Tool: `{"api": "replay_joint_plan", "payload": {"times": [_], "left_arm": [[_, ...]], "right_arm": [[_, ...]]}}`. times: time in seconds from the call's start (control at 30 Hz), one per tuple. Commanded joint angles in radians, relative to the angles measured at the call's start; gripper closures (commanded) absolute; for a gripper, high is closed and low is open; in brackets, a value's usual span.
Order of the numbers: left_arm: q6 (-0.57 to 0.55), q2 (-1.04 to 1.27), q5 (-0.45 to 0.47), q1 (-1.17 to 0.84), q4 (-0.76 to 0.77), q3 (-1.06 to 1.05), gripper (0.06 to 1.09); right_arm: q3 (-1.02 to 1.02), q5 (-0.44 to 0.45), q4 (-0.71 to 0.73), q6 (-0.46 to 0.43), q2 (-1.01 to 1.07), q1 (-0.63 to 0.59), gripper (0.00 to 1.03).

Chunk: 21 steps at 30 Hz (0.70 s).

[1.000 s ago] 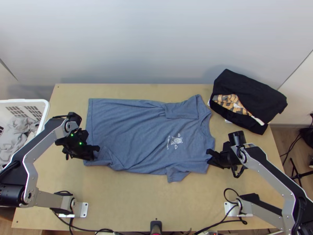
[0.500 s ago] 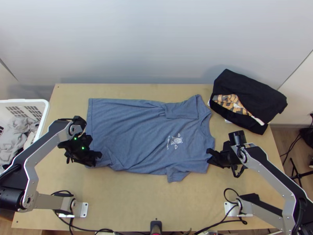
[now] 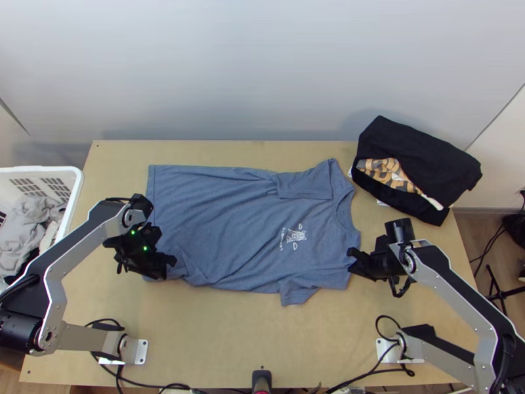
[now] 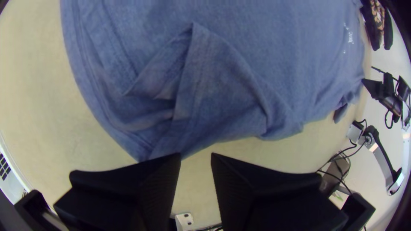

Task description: Fold the t-shirt

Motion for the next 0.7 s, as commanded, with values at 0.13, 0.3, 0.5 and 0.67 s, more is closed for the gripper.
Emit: {"api": "replay_joint_plan", "payload": {"times": [0.13, 0.3, 0.5, 0.67], "left_arm": [[-0.04, 0.042, 0.014, 0.031, 0.011, 0.095, 0.68], [-0.042, 0.07, 0.014, -0.012, 0.011, 0.054, 0.68], [-0.076, 0.114, 0.032, -0.069, 0.065, -0.017, 0.68], [-0.076, 0.117, 0.031, -0.081, 0.084, -0.075, 0.68]], "right_arm": [[-0.012, 0.001, 0.0, 0.012, -0.007, 0.004, 1.0], [-0.009, 0.001, 0.0, 0.017, -0.007, 0.006, 1.0], [-0.006, 0.001, 0.0, 0.021, -0.007, 0.006, 1.0], [-0.009, 0.001, 0.0, 0.021, -0.012, 0.001, 1.0]]}}
